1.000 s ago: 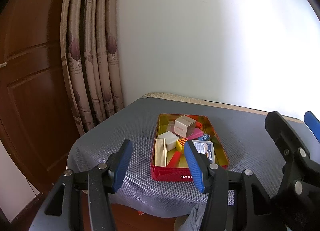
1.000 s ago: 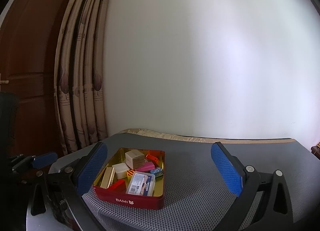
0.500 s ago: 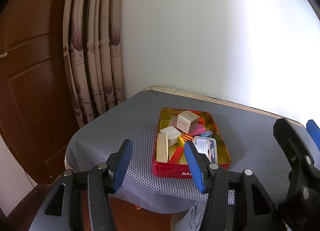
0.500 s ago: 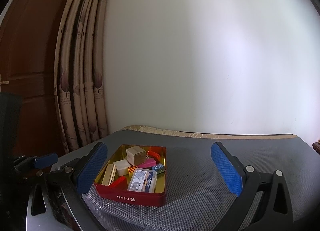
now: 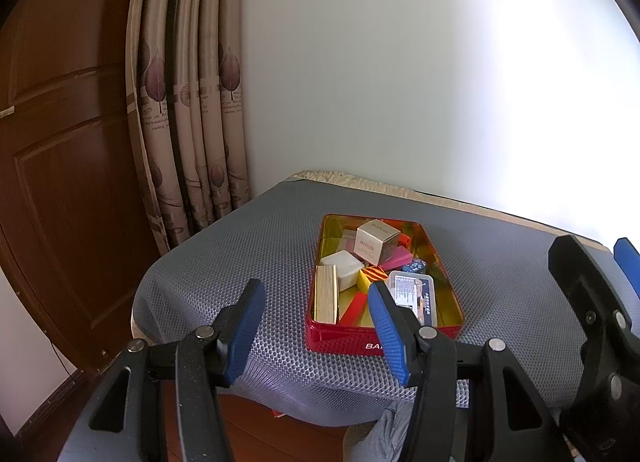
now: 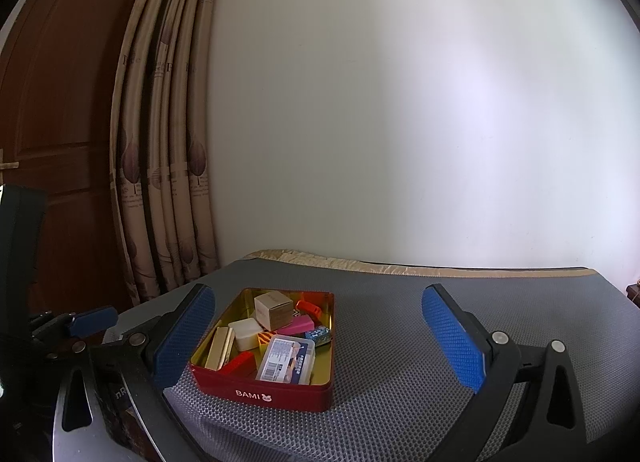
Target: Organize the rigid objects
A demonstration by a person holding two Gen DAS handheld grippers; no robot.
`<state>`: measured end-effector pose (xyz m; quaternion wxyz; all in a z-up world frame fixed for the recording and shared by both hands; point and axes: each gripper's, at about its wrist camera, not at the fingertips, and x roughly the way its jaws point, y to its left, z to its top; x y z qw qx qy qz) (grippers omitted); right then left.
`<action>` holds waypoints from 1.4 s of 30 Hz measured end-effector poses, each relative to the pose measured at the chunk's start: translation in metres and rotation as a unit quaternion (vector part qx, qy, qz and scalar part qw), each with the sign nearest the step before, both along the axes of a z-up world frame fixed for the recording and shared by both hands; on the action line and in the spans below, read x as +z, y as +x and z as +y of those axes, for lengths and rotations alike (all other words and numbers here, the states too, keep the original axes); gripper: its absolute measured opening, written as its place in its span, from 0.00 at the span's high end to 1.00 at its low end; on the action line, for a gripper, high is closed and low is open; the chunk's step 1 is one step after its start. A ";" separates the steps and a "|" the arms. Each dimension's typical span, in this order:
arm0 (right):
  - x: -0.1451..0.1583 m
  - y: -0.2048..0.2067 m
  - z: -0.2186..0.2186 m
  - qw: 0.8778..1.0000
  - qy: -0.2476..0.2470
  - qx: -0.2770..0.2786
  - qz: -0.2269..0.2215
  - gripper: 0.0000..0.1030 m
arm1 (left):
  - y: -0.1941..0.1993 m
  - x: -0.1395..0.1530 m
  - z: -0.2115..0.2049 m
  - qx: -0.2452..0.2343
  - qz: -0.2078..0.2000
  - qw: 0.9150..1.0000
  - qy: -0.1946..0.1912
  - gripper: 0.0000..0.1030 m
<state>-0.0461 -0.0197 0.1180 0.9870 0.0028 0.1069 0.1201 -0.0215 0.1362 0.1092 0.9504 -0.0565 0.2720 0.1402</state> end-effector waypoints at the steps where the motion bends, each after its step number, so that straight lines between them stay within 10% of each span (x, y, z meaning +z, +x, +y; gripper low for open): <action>1: 0.000 0.000 0.000 1.000 0.000 0.000 0.000 0.00 | 0.000 0.000 0.000 0.000 0.000 1.000 0.000 0.47; 42: -0.002 -0.005 0.001 1.000 -0.003 0.009 0.011 0.00 | 0.002 -0.002 0.005 0.001 0.013 1.000 -0.005 0.47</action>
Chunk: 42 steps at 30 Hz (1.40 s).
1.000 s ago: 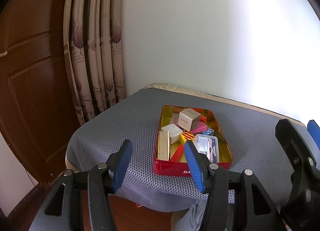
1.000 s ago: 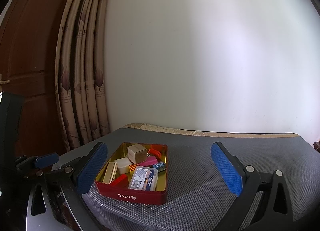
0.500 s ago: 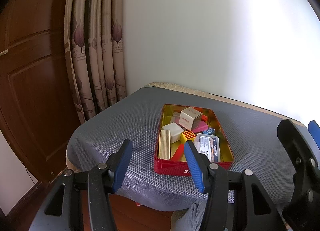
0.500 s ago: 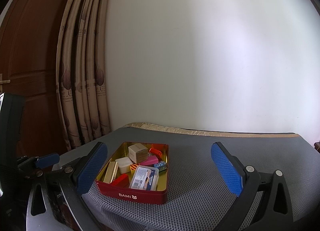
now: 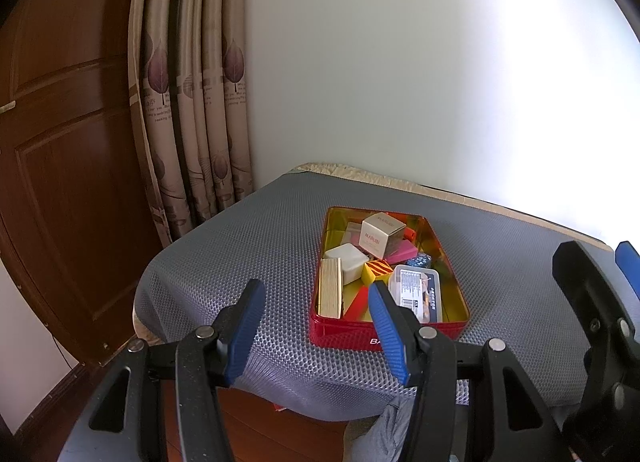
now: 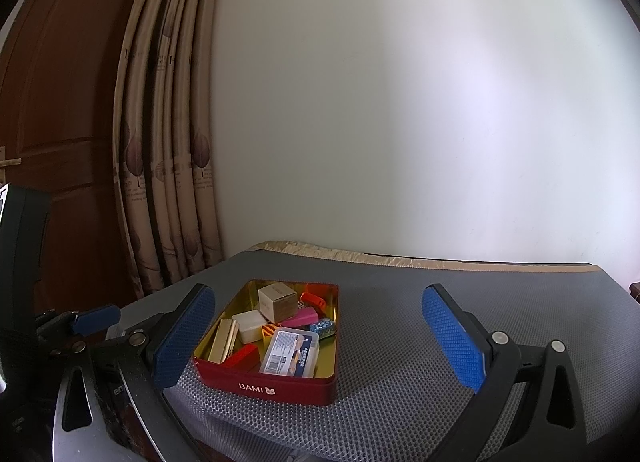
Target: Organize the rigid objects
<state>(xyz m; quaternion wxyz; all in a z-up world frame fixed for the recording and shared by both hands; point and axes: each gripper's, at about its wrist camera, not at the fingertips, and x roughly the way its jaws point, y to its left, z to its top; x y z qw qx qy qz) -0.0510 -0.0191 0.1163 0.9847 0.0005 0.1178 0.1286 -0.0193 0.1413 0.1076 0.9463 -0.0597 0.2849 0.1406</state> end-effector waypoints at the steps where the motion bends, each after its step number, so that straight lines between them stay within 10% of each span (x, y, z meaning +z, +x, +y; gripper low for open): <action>1: 0.000 0.000 -0.001 1.000 0.000 0.001 0.000 0.00 | 0.000 0.000 0.000 0.000 0.000 1.000 0.000 0.47; 42: 0.000 -0.007 0.005 1.000 0.003 -0.004 0.005 0.00 | 0.000 -0.002 0.003 -0.008 0.007 1.000 0.002 0.47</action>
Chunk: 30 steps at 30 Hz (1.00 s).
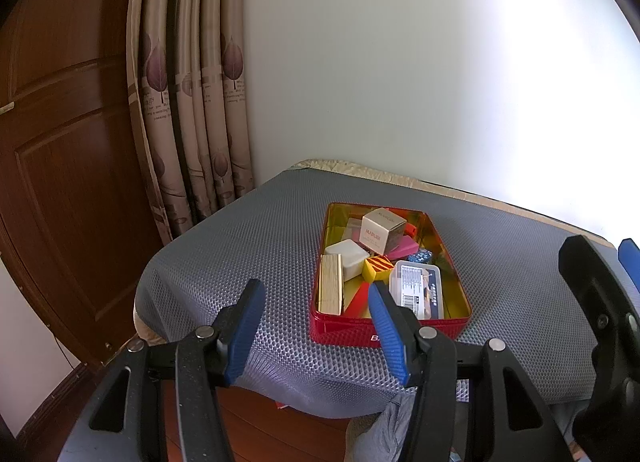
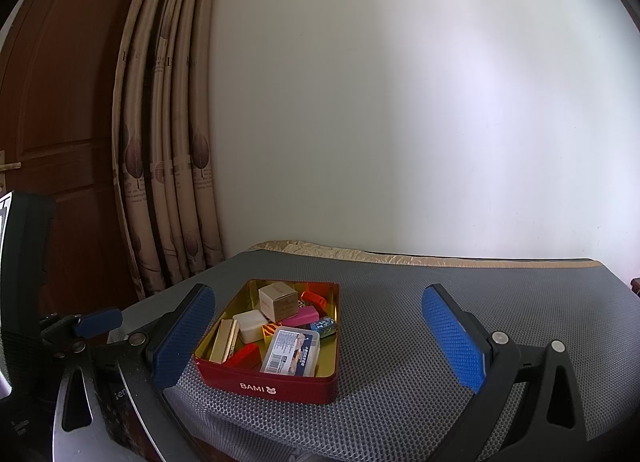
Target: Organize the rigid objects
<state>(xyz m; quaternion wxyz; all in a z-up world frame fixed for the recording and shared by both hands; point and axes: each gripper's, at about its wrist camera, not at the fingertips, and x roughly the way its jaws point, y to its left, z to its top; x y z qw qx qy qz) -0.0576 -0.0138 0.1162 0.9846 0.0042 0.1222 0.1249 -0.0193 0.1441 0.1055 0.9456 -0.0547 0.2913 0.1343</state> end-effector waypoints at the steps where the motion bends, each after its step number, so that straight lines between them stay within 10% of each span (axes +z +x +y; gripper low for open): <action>1: 0.000 -0.002 0.001 1.000 0.000 0.000 0.001 0.00 | -0.001 0.000 0.000 -0.001 0.000 1.000 0.001 0.47; 22: 0.001 0.000 0.001 1.000 0.001 -0.005 0.001 0.00 | 0.006 -0.004 0.002 -0.006 0.018 1.000 0.002 0.46; 25: 0.001 0.000 0.001 1.000 0.002 -0.006 0.002 0.00 | 0.010 -0.008 0.003 -0.004 0.029 1.000 0.001 0.13; 30: 0.002 -0.001 0.002 1.000 0.002 -0.006 0.003 0.00 | 0.004 -0.006 0.001 -0.005 0.003 1.000 0.010 0.13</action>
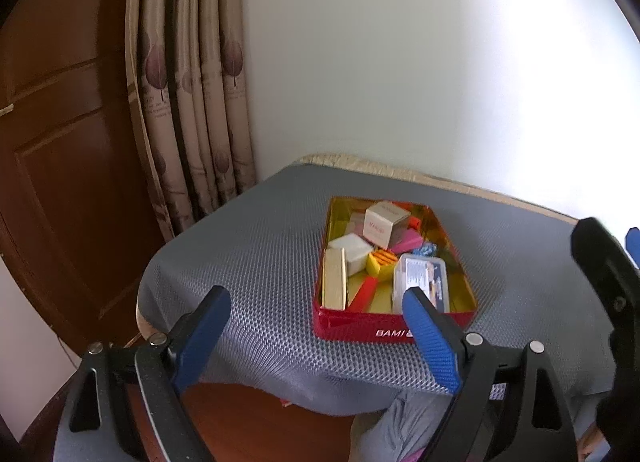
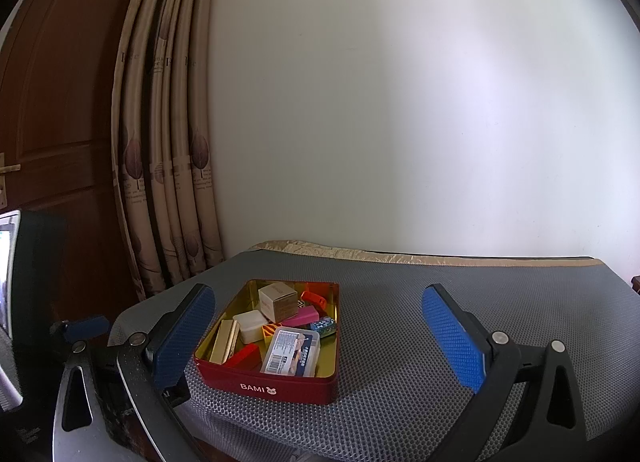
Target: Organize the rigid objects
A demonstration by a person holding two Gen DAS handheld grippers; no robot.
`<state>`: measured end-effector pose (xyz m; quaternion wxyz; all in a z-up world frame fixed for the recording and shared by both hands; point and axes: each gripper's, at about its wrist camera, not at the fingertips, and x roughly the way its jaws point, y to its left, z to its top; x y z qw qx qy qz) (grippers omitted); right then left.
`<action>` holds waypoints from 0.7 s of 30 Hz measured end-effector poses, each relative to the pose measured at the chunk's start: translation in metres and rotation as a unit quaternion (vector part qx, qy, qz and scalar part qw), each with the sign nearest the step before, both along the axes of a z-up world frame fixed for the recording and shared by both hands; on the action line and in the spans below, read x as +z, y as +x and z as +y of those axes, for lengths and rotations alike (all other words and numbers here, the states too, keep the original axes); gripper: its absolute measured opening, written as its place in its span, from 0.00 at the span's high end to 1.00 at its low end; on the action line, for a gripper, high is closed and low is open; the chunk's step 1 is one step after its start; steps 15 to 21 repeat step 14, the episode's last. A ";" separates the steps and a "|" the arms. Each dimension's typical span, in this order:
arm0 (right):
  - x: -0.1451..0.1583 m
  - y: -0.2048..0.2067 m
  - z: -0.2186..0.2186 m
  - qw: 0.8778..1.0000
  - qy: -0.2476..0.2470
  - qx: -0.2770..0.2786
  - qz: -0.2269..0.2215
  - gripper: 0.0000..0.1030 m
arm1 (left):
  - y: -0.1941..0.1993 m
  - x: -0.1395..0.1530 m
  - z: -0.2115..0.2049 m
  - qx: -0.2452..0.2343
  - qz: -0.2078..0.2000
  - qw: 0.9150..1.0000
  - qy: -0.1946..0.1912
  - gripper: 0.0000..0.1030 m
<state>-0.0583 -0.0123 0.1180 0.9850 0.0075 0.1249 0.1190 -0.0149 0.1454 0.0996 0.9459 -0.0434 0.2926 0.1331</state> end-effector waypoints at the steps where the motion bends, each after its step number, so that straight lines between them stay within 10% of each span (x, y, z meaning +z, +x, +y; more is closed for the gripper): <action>1: 0.000 0.001 0.000 1.000 0.000 0.000 0.000 0.00 | -0.001 0.000 -0.002 -0.003 -0.004 1.000 0.008 0.13; 21: 0.009 0.004 0.000 1.000 0.016 -0.016 0.001 0.00 | 0.002 0.001 -0.012 -0.013 0.000 1.000 0.028 0.13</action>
